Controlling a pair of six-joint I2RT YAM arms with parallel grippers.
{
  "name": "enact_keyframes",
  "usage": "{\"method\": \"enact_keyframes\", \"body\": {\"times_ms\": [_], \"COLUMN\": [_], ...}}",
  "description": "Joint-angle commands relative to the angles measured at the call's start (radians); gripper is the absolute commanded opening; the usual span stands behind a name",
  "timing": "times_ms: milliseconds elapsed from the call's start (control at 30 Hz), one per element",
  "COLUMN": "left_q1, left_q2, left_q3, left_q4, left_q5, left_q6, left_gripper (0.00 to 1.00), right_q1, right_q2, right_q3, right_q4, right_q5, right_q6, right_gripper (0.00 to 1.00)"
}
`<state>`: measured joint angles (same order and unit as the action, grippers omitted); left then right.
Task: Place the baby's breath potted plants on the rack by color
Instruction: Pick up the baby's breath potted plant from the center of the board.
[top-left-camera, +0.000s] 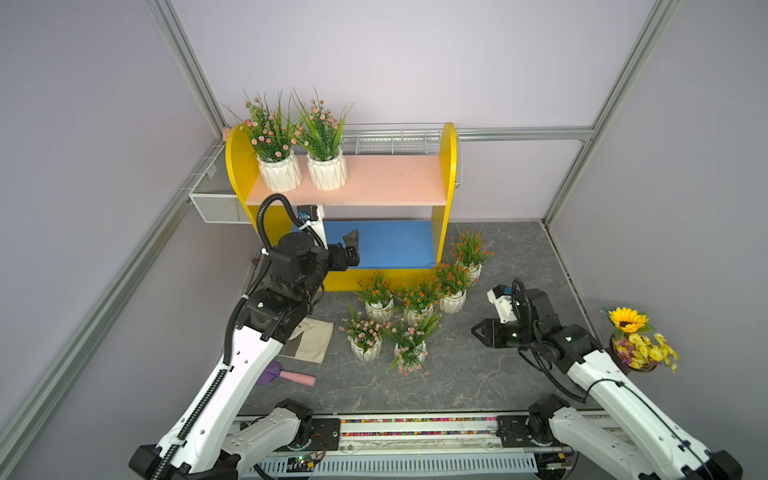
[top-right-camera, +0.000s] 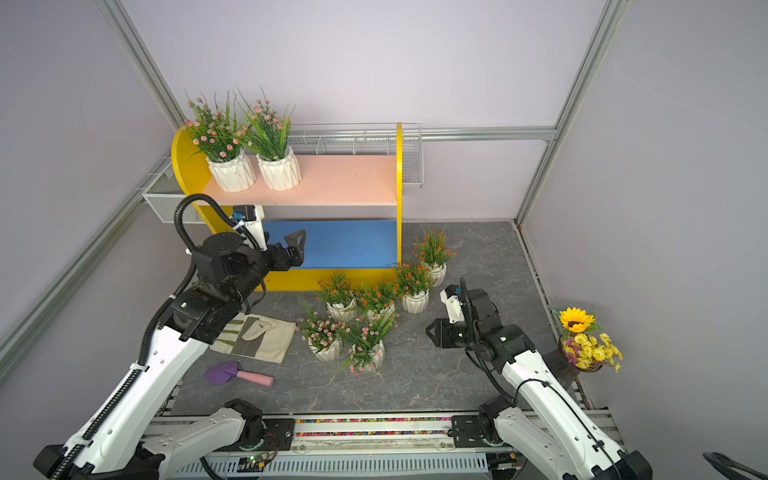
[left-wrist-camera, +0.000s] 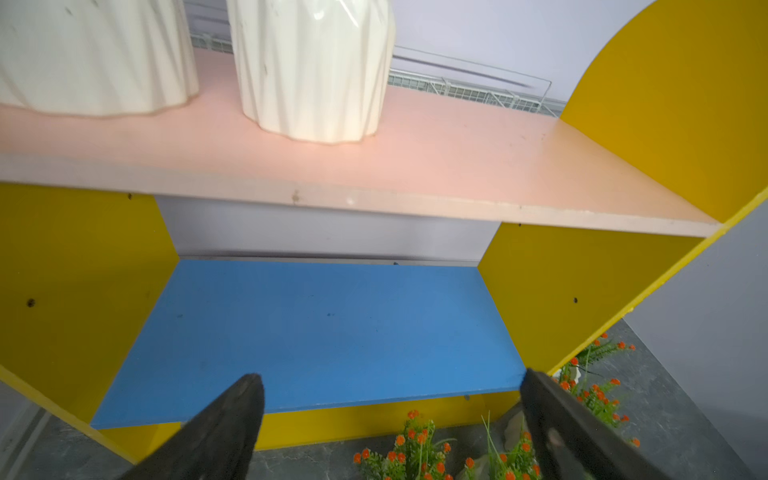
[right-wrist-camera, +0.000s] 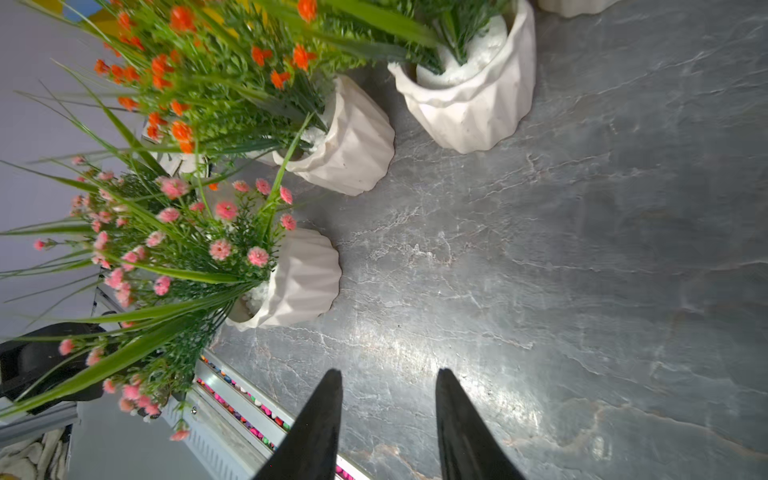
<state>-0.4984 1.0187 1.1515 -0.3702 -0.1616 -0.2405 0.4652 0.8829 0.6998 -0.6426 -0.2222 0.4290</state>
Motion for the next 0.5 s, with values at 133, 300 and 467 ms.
{"method": "enact_keyframes", "body": {"times_ms": [133,300,467], "left_q1": [-0.120,-0.155,-0.157], "left_q2": [-0.076,-0.126,-0.158], "left_q3": [-0.261,-0.401,-0.463], "left_q4": [0.165,0.280,0.314], "left_q5": [0.027,0.081,0.108], "left_q6": [-0.041,-0.054,-0.066], "left_gripper": [0.97,0.97,0.97], "right_q1": [0.150,0.243,0.327], "right_q2": [0.055,0.118,0.208], "right_q3": [-0.041,-0.070,-0.046], "right_q4": [0.129,0.229,0.295], "right_q5": [0.170,0.228,0.272], "right_q6": [0.094,0.156,0.181], "right_gripper": [0.37,0.34,0.29]}}
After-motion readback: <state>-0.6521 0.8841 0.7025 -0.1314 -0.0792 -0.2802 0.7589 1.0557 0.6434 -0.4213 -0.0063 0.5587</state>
